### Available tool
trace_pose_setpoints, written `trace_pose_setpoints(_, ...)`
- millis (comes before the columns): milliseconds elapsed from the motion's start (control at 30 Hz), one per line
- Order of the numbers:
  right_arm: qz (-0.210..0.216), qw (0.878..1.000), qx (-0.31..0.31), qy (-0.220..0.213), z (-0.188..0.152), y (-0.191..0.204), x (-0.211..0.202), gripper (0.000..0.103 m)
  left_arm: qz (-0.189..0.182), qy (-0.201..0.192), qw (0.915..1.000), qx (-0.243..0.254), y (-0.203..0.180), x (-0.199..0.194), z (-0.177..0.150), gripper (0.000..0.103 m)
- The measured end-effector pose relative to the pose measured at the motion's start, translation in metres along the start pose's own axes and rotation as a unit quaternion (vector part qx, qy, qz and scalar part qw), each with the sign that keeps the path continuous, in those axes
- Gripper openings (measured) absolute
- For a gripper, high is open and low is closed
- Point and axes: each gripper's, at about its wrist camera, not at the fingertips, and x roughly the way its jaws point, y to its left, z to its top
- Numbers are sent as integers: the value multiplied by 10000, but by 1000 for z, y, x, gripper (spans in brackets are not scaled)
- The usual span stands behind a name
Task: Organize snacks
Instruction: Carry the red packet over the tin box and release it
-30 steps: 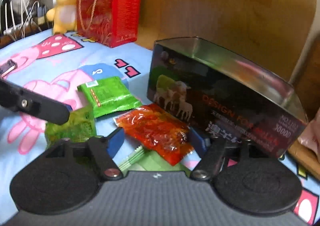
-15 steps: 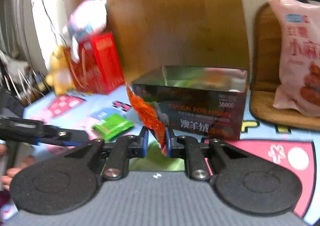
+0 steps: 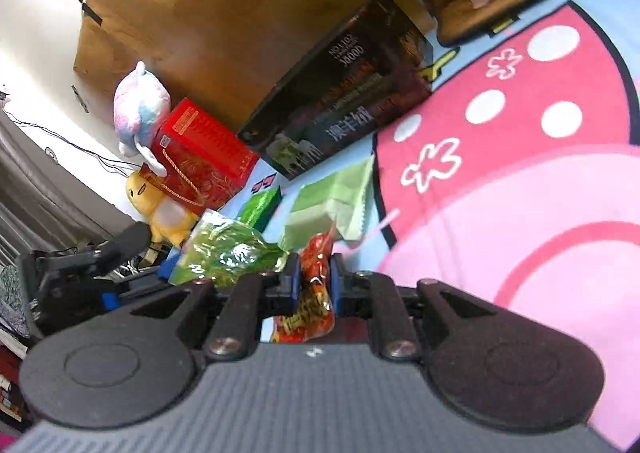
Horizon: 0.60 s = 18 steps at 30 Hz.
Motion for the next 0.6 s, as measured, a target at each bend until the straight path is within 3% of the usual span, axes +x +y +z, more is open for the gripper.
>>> trace_pose_setpoints(133,258,9992,304,12,-2,-9,-4,16,136,-8,9999,82,-10,-7,-4,79)
trace_pose_setpoints(233,471,9962,734,-87,-1,-15,-6,14,464,-449,9977,-194,-1,-28,-2,79)
trace_pose_setpoints(333,626,9916,1129,-93,0,-26,-8,13,532,-553,9961,-444,10,-41,1,79)
trace_pose_setpoints(600,1551,9668,2020,-186,-3,-32,-13,13,-126,430,9970,-633,6,4,-22,83)
